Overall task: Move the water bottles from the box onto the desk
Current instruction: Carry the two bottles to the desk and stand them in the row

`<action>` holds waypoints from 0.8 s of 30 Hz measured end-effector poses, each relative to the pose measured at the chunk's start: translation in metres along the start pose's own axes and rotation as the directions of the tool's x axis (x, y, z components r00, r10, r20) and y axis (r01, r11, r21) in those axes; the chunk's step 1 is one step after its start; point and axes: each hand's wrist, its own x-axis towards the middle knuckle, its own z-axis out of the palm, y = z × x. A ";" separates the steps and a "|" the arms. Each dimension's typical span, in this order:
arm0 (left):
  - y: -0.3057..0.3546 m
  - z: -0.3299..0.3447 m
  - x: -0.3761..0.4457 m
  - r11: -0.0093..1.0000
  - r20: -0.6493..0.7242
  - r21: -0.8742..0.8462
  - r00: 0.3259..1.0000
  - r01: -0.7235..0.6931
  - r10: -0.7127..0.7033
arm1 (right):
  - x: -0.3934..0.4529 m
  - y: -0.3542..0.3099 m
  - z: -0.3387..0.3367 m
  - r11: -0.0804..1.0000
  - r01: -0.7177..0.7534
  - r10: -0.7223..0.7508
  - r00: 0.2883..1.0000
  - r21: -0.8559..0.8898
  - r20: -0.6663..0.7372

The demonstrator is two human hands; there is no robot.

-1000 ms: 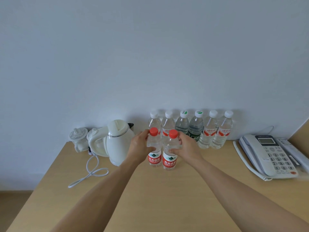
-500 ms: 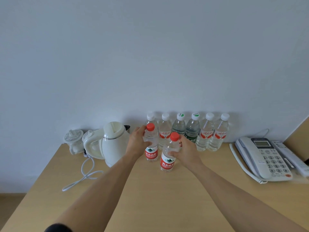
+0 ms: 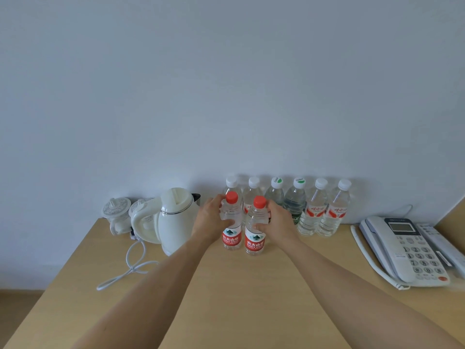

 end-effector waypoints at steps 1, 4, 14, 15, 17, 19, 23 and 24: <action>0.001 -0.001 0.000 1.000 -0.009 0.020 1.000 0.007 -0.007 | 0.002 -0.001 0.001 1.000 0.000 0.000 1.000 0.007 -0.001; 0.005 -0.006 0.002 0.998 -0.024 0.063 1.000 0.018 -0.016 | 0.007 -0.001 0.003 1.000 0.001 0.000 1.000 0.007 -0.004; 0.008 -0.004 0.006 1.000 0.003 0.020 1.000 0.017 -0.017 | 0.010 -0.002 0.003 0.999 0.041 -0.042 0.998 -0.024 -0.036; 0.008 -0.004 0.006 1.000 0.001 0.005 1.000 0.014 -0.014 | 0.011 -0.002 0.003 0.999 0.046 -0.046 0.998 -0.024 -0.034; 0.008 -0.003 0.006 1.000 0.002 -0.029 1.000 0.012 -0.012 | 0.012 -0.003 0.004 0.998 0.057 -0.057 0.998 -0.010 -0.039; 0.008 -0.004 0.005 0.999 0.001 -0.045 1.000 0.018 -0.018 | 0.012 -0.004 0.005 0.998 0.070 -0.070 0.996 0.003 -0.056; 0.009 -0.005 0.003 0.997 -0.023 -0.068 0.999 0.030 -0.032 | 0.013 -0.005 0.006 0.996 0.086 -0.084 0.994 0.027 -0.077; 0.010 -0.004 0.002 0.997 -0.029 -0.072 0.999 0.028 -0.030 | 0.013 -0.005 0.006 0.996 0.088 -0.085 0.993 0.030 -0.076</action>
